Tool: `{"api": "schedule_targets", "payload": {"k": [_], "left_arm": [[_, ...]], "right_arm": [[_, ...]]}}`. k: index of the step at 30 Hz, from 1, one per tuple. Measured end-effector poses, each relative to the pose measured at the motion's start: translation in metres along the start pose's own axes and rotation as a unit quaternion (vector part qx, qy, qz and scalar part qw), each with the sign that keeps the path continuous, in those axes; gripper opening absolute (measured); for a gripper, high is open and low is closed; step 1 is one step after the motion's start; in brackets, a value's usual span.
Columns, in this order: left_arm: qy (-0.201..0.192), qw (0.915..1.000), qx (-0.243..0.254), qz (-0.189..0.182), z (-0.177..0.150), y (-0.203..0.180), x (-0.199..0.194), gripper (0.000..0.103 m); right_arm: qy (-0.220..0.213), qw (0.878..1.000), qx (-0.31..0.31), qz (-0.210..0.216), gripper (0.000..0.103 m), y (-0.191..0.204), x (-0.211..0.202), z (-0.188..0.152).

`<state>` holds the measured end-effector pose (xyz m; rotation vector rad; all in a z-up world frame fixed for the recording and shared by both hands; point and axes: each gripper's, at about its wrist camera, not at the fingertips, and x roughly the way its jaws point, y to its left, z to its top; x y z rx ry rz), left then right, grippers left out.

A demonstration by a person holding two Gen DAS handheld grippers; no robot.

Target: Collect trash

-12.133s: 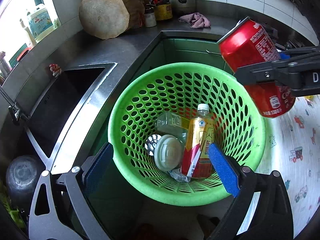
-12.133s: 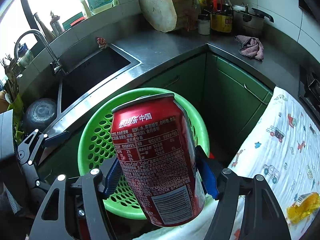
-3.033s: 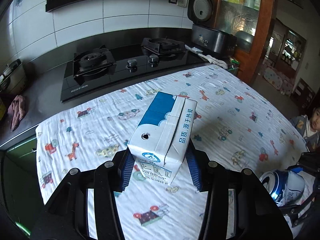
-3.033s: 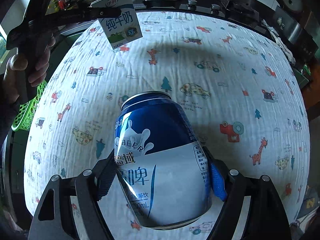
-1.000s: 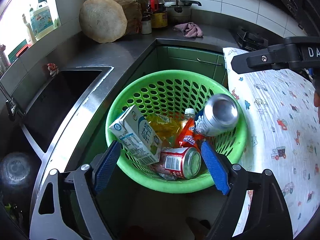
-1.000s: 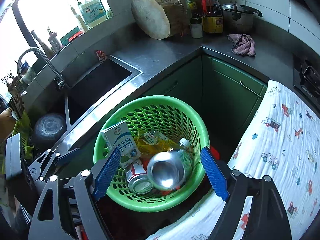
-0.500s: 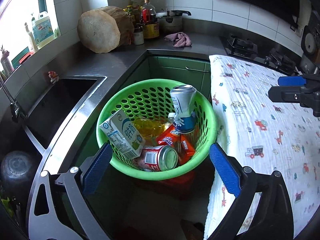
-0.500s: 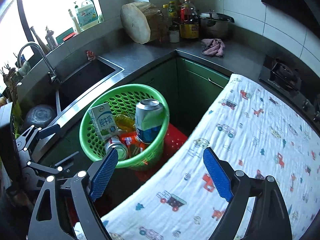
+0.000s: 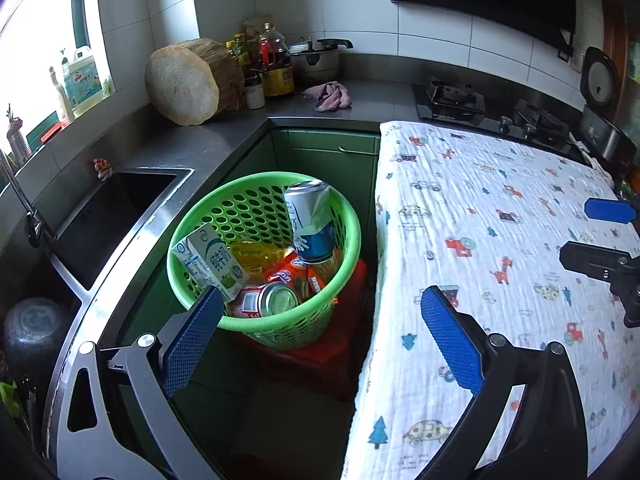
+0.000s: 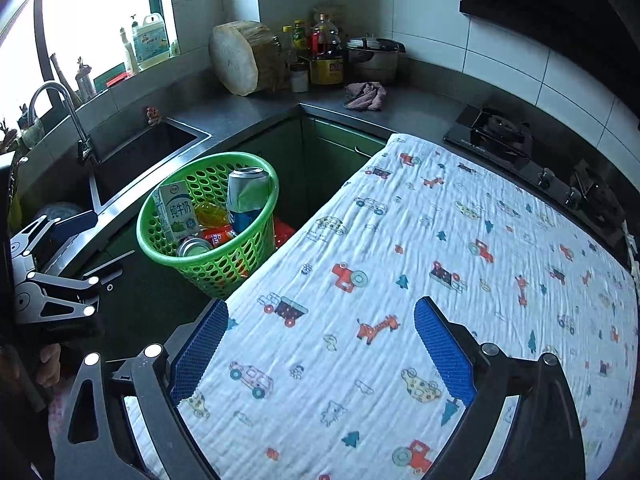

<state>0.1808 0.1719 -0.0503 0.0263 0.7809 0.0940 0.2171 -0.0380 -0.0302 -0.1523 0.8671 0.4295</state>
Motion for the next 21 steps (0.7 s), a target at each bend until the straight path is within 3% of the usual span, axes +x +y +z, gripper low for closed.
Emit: {"api": "schedule_targets", "payload": {"k": [9,21], "left_arm": [[-0.013,0.9999,-0.006,-0.009,-0.01,-0.034,-0.029,0.098],[-0.019,0.9996,-0.007,0.019,-0.027,-0.074,-0.061,0.098]], "right_arm": [[-0.024,0.998,0.049,-0.011,0.093,-0.02,-0.039,-0.035],[-0.041,0.996,0.07,-0.047,0.093,-0.04,-0.076,-0.077]]}}
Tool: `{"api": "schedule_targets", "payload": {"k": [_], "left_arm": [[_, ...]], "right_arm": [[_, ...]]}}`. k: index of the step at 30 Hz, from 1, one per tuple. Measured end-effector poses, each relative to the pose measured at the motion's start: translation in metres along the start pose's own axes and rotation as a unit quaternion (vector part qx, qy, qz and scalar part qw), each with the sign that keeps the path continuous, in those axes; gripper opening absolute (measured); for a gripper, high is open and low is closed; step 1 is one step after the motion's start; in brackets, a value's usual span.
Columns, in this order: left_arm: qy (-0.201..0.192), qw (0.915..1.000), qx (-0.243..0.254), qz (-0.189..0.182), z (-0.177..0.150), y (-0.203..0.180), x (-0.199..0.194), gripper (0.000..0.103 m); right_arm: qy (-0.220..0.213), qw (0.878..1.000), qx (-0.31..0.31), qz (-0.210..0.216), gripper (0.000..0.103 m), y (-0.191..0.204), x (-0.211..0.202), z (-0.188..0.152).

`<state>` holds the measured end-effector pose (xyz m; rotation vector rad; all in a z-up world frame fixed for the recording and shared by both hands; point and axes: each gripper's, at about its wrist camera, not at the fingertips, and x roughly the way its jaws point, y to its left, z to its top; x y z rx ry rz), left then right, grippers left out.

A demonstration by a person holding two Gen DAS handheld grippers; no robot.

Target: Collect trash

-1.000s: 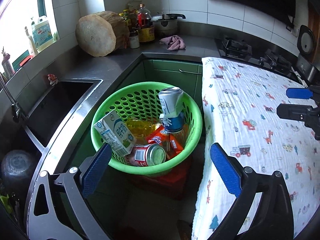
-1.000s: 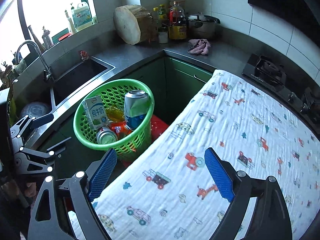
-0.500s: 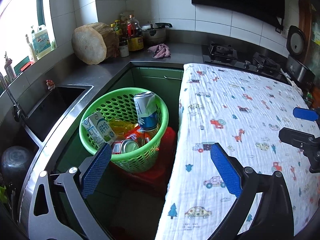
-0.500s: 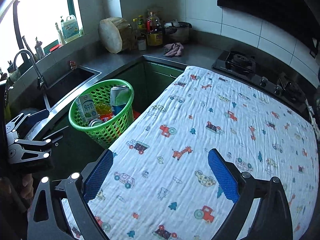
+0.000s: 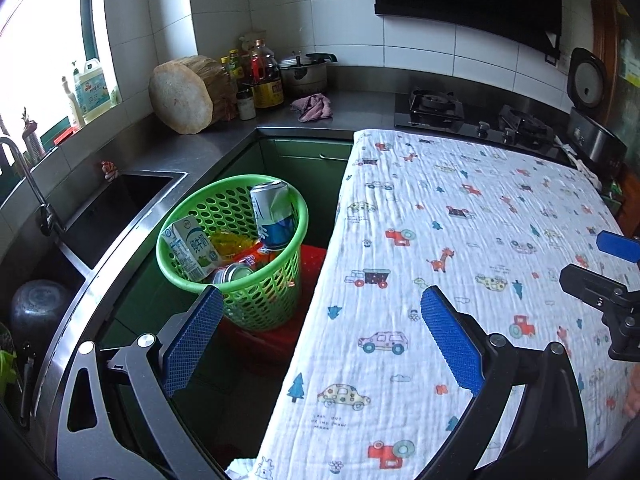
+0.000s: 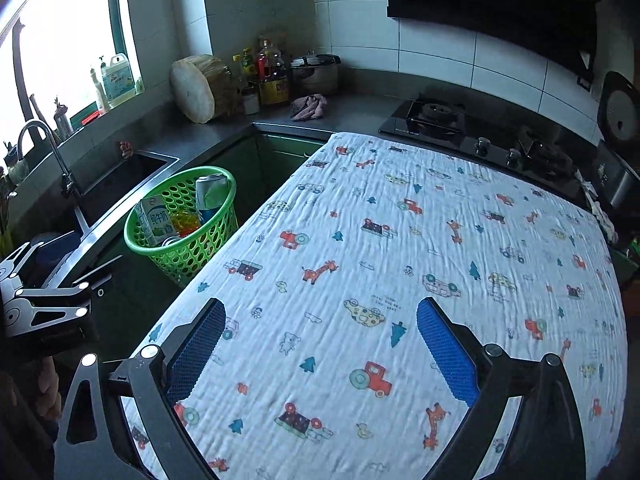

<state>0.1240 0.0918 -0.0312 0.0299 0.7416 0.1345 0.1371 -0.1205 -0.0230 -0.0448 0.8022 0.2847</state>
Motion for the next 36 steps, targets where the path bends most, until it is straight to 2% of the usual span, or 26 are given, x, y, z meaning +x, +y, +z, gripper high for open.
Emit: {"api": "schedule_targets", "payload": {"k": [4,12,36], "left_arm": [[-0.003,0.9999,-0.002,0.014,-0.003,-0.01,-0.007,0.098],[-0.003,0.9999,-0.01,0.009,-0.007,-0.022,-0.015,0.098],[-0.001,0.9997,-0.003,0.023,-0.012,-0.032,-0.021,0.098]], "right_arm": [[-0.004,1.0,0.002,-0.012,0.094,-0.008,-0.009,-0.009],[-0.004,1.0,0.008,-0.016,0.094,-0.019,-0.02,-0.021],[-0.007,1.0,0.022,-0.021,0.094,-0.029,-0.027,-0.029]]}}
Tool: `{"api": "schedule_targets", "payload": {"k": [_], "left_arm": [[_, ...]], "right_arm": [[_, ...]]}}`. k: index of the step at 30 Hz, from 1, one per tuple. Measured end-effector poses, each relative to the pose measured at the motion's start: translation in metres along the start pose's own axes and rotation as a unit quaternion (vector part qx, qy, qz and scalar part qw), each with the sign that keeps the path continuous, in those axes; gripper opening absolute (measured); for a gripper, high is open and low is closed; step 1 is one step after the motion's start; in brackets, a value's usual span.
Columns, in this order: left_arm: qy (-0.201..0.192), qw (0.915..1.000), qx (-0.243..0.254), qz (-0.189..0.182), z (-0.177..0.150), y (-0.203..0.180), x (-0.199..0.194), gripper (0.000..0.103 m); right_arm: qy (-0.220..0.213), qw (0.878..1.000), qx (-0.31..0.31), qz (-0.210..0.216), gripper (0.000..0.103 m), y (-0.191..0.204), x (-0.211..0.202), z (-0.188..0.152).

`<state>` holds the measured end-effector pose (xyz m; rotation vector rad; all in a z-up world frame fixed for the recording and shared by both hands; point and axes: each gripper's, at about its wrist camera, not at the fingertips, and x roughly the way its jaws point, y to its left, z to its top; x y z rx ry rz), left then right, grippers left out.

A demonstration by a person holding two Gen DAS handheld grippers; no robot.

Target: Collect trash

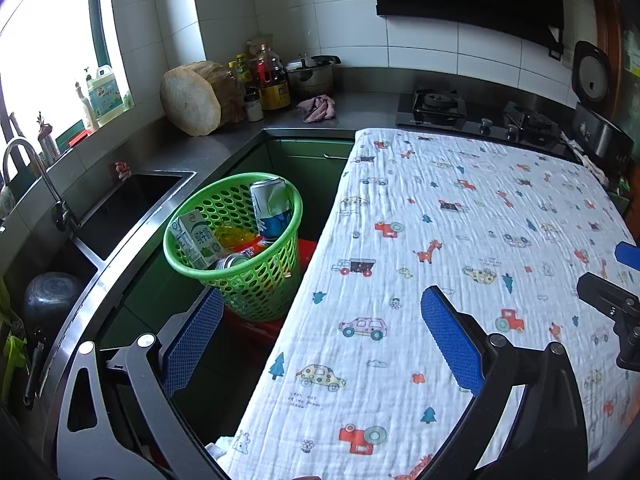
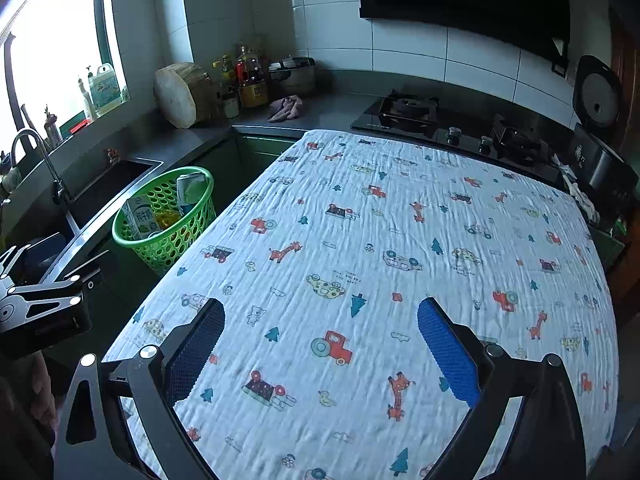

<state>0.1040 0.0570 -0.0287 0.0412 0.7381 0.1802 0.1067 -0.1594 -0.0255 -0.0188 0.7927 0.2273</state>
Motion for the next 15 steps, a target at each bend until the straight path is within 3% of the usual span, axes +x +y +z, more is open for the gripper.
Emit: {"api": "schedule_targets", "payload": {"k": [15], "left_arm": [[-0.002,0.9998,0.0,-0.019,-0.0019,-0.0063,-0.0039,0.098]], "right_arm": [[0.0,1.0,0.007,-0.006,0.094,-0.0057,-0.0024,-0.0046]]}}
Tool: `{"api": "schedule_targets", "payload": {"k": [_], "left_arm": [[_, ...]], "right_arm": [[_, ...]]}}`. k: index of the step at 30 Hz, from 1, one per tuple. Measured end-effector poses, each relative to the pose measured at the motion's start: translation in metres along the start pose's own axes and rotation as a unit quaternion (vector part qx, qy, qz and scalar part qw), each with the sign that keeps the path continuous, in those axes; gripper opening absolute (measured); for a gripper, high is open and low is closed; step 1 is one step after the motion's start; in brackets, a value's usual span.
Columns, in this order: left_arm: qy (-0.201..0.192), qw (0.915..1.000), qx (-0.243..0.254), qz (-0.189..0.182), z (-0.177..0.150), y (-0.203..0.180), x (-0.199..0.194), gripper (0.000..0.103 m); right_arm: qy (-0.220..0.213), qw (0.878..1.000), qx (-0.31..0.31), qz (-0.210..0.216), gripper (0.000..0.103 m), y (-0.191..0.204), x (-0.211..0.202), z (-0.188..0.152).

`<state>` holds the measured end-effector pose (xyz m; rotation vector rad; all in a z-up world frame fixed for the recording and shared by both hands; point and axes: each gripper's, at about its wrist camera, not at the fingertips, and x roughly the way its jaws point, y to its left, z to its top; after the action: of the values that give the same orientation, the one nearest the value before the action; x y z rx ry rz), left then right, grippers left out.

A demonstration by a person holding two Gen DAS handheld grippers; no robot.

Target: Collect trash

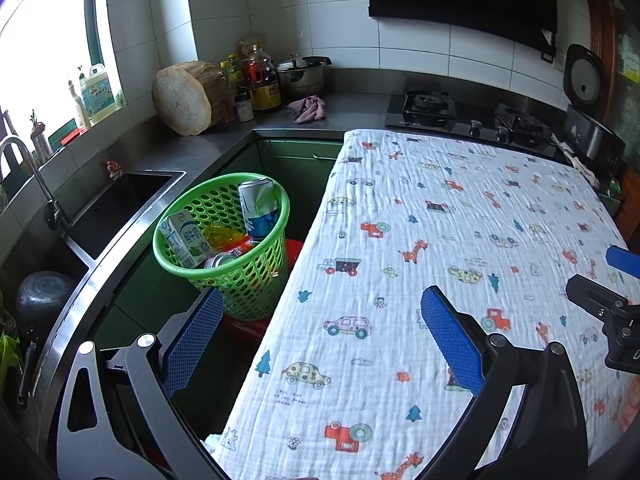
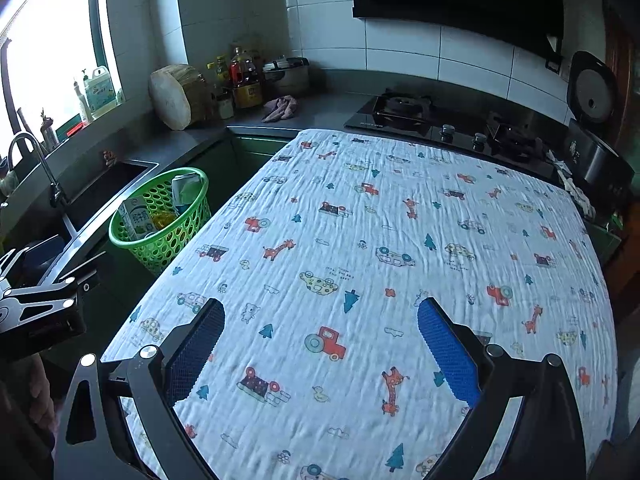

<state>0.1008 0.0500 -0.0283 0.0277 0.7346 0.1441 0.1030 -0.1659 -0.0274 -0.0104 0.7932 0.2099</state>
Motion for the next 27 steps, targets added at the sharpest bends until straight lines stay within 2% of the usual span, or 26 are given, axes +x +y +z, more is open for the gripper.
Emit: {"api": "schedule_targets", "payload": {"k": [27], "left_arm": [[-0.002,1.0,0.003,-0.009,0.0012,-0.0081,-0.0005,0.098]], "right_arm": [[0.001,1.0,0.006,-0.005,0.094,-0.0054,-0.002,-0.0026]]}}
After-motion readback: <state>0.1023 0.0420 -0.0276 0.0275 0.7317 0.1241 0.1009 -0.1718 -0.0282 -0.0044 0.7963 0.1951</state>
